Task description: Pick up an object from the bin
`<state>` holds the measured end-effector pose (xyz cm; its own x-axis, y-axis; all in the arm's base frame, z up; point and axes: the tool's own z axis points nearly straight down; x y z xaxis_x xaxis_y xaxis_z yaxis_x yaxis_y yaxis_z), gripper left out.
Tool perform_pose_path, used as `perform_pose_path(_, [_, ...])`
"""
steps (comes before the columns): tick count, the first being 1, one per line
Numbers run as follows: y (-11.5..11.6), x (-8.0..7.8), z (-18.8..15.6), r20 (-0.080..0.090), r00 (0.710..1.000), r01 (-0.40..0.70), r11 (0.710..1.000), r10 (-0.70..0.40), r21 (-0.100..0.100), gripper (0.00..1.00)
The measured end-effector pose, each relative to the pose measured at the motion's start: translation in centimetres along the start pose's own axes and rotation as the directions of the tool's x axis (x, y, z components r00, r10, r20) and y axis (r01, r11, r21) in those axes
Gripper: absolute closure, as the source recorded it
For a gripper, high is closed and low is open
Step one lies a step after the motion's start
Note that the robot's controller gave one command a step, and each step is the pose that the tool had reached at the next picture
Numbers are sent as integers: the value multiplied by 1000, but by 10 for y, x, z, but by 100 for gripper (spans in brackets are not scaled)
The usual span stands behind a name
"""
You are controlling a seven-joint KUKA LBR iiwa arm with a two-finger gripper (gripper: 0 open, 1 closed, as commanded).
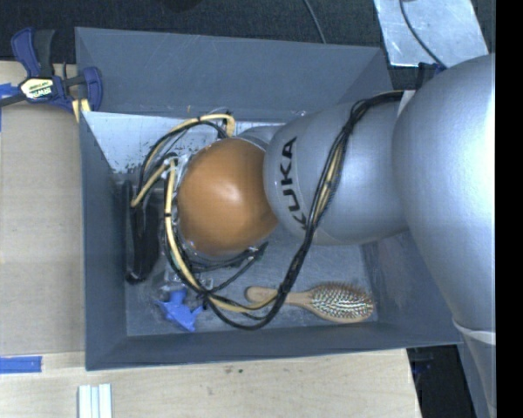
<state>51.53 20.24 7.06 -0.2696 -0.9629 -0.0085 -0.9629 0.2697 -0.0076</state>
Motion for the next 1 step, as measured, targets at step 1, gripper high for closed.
perform_pose_path(1, [1,1,-7,0,1000,-2,1000,2,-2,100])
